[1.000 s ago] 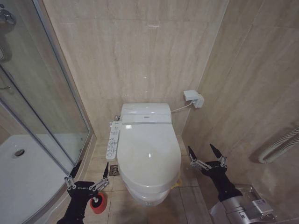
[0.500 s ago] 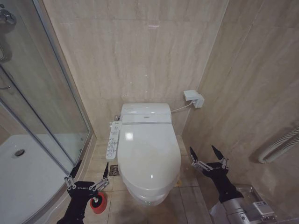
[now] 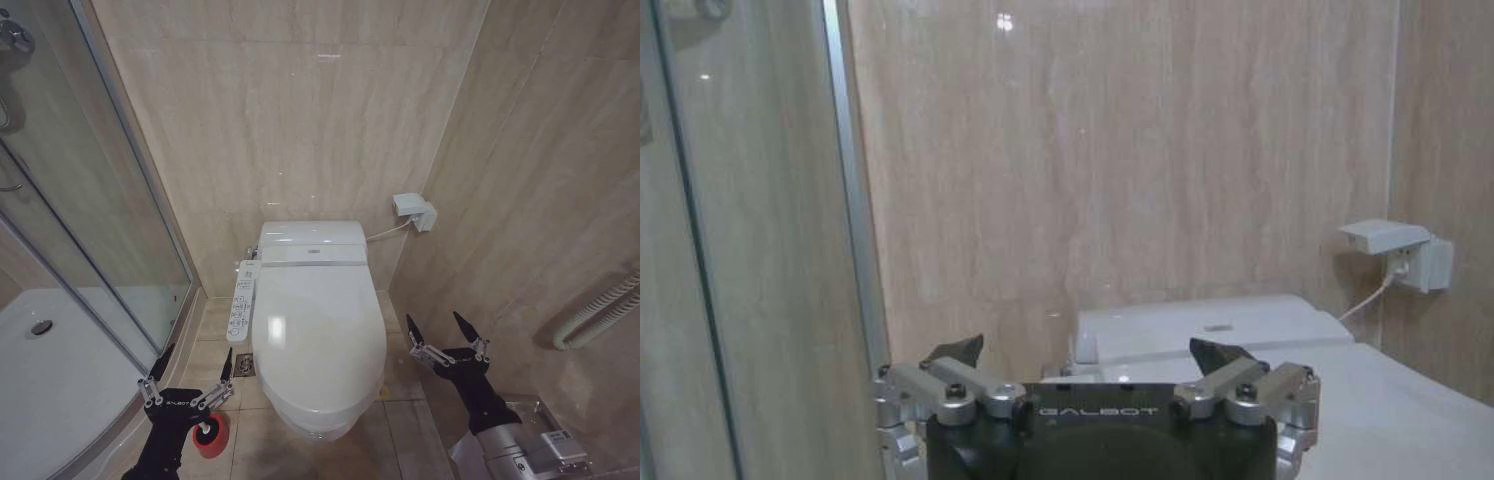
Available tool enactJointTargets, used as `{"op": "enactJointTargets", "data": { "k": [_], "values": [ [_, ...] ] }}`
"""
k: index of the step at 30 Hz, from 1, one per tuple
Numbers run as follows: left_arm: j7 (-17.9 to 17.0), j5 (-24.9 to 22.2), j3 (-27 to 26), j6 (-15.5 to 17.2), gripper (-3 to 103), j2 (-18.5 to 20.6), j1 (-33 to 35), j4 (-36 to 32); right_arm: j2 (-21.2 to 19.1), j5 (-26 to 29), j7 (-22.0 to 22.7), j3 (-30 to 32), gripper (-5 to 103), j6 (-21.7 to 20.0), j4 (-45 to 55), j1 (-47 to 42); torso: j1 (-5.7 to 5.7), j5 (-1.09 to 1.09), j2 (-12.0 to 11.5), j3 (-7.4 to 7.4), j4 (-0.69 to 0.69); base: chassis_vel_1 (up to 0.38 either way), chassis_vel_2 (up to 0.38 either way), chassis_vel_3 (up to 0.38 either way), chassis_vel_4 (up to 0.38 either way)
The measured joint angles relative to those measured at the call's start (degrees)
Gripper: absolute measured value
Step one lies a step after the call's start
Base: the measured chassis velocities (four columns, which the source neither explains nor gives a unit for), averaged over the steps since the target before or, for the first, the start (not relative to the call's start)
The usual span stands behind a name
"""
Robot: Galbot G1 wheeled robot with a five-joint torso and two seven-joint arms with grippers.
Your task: Open the toilet lid, clean the toilet bowl with a toilet brush, close the toilet lid, and flush.
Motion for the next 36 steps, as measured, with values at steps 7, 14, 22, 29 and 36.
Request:
{"op": "enactJointTargets", "data": {
  "k": [7,14,22,29,36],
  "values": [
    [0.0,0.0,0.0,0.0,100,0.0,0.0,0.0,0.0,0.0,0.0,0.0,100,0.0,0.0,0.0,0.00,0.00,0.0,0.00,0.00,0.000,0.000,0.000,0.000],
    [0.0,0.0,0.0,0.0,100,0.0,0.0,0.0,0.0,0.0,0.0,0.0,100,0.0,0.0,0.0,0.00,0.00,0.0,0.00,0.00,0.000,0.000,0.000,0.000],
    [0.0,0.0,0.0,0.0,100,0.0,0.0,0.0,0.0,0.0,0.0,0.0,100,-0.1,0.1,0.0,0.00,0.00,0.0,0.00,0.00,0.000,0.000,0.000,0.000],
    [0.0,0.0,0.0,0.0,100,0.0,0.0,0.0,0.0,0.0,0.0,0.0,100,0.0,0.1,0.0,0.00,0.00,0.0,0.00,0.00,0.000,0.000,0.000,0.000],
    [0.0,0.0,0.0,0.0,100,0.0,0.0,0.0,0.0,0.0,0.0,0.0,100,0.0,0.1,0.0,0.00,0.00,0.0,0.00,0.00,0.000,0.000,0.000,0.000]
  ]
}}
